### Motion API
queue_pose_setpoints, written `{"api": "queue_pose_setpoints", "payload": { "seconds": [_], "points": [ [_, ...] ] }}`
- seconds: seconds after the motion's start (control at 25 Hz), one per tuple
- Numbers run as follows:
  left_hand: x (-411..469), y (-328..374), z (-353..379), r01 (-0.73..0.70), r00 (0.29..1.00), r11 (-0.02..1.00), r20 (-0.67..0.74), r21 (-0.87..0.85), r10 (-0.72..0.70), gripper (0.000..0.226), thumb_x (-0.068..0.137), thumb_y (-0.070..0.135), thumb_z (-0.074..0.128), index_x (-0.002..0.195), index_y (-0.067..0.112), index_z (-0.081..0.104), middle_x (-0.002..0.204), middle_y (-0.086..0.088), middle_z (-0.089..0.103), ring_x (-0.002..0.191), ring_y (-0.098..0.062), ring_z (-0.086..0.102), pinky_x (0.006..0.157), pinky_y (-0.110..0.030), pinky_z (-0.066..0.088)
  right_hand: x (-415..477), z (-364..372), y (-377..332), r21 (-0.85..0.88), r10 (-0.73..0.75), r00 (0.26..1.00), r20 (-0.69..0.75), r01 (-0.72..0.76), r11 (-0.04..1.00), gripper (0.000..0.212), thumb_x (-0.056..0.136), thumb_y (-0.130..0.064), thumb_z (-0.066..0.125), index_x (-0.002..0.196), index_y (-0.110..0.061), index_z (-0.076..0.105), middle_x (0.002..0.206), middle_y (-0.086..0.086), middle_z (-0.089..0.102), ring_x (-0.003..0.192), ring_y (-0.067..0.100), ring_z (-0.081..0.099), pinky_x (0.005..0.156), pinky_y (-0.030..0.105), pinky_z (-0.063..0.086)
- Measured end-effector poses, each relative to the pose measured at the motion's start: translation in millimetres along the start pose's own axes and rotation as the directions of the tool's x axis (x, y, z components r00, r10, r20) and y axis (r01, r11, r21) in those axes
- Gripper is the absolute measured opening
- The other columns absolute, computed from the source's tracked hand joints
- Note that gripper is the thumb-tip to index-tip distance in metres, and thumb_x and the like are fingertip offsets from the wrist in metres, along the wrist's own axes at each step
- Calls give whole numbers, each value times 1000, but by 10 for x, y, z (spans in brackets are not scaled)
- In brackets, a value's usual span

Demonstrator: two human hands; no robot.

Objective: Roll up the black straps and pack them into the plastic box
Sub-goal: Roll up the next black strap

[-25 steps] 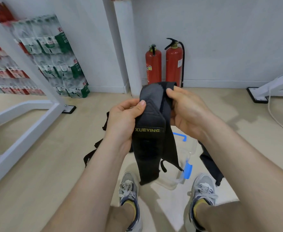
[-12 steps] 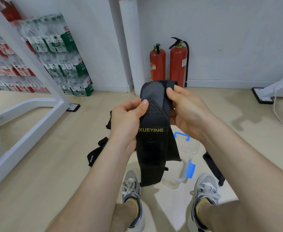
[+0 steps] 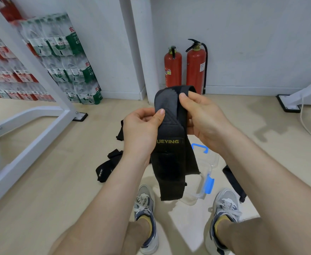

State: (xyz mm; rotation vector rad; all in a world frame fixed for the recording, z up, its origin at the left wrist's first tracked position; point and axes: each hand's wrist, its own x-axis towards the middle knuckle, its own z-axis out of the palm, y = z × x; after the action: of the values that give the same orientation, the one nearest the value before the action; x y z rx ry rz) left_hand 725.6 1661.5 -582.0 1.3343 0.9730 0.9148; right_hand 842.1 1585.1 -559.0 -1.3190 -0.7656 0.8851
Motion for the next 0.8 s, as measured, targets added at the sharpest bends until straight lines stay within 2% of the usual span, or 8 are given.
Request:
{"api": "queue_pose_setpoints", "payload": {
  "seconds": [0.16, 0.28, 0.36, 0.48, 0.6, 0.68, 0.76, 0.8],
  "points": [
    [12, -20, -11, -97, 995, 989, -1, 115, 98, 25, 79, 37, 79, 96, 24, 66, 85, -8, 74, 86, -27, 73, 81, -53, 59, -13, 62, 48, -94, -86, 995, -49, 81, 992, 16, 96, -15, 63, 110, -19, 67, 101, 1, 75, 93, 18, 73, 76, 33, 61],
    [-14, -43, 19, -162, 985, 974, -26, 159, 168, 28, 82, 42, 75, 100, 31, 55, 86, -4, 71, 88, -23, 71, 82, -54, 57, -8, 137, 81, -92, -114, 987, -112, 104, 990, 23, 97, -5, 58, 115, -17, 63, 108, 4, 73, 98, 18, 71, 84, 35, 60],
    [-15, -46, 41, -163, 985, 971, -34, 176, 172, 37, 79, 52, 71, 106, 35, 52, 99, -5, 67, 94, -22, 69, 84, -51, 57, -14, 188, 80, -72, -119, 981, -151, 110, 991, 24, 99, -4, 52, 118, -17, 59, 111, 3, 70, 102, 18, 68, 88, 36, 58],
    [-16, -43, 66, -62, 996, 988, 67, 143, 53, 41, 87, 56, 64, 114, 27, 54, 109, 0, 64, 102, -16, 65, 90, -43, 56, -36, 258, 70, 13, -51, 981, -185, 54, 998, 22, 100, -9, 50, 120, -17, 52, 114, 2, 65, 104, 14, 64, 86, 27, 54],
    [-48, -39, 120, -128, 988, 951, 114, 280, 99, 34, 100, 49, 46, 105, 16, 54, 99, -1, 62, 94, -15, 60, 79, -34, 52, -22, 274, 76, -76, -1, 988, -155, -11, 997, 32, 99, -17, 53, 130, -13, 45, 121, 1, 60, 111, 14, 59, 89, 27, 49],
    [-30, -42, 124, -134, 990, 965, 63, 225, 123, 36, 99, 52, 42, 100, 18, 53, 101, -7, 64, 96, -21, 63, 82, -37, 54, -36, 231, 64, -92, 18, 997, -80, -25, 995, 28, 100, -21, 54, 127, -16, 49, 116, -1, 63, 108, 12, 61, 86, 24, 51],
    [32, 35, 90, -43, 998, 999, -36, 31, 45, 32, 96, 52, 44, 97, 23, 56, 105, -9, 68, 101, -26, 66, 92, -49, 54, -74, 202, 73, -238, 31, 999, 43, -20, 971, 20, 101, -21, 54, 120, -19, 57, 108, -3, 68, 100, 11, 65, 81, 23, 53],
    [70, 70, 55, 25, 999, 998, -34, -59, -27, 27, 99, 47, 46, 97, 23, 58, 104, -9, 70, 101, -28, 68, 95, -52, 53, -79, 199, 108, -330, 24, 998, 56, -4, 944, 21, 101, -19, 53, 121, -18, 59, 108, -2, 70, 101, 12, 66, 85, 26, 53]
  ]
}}
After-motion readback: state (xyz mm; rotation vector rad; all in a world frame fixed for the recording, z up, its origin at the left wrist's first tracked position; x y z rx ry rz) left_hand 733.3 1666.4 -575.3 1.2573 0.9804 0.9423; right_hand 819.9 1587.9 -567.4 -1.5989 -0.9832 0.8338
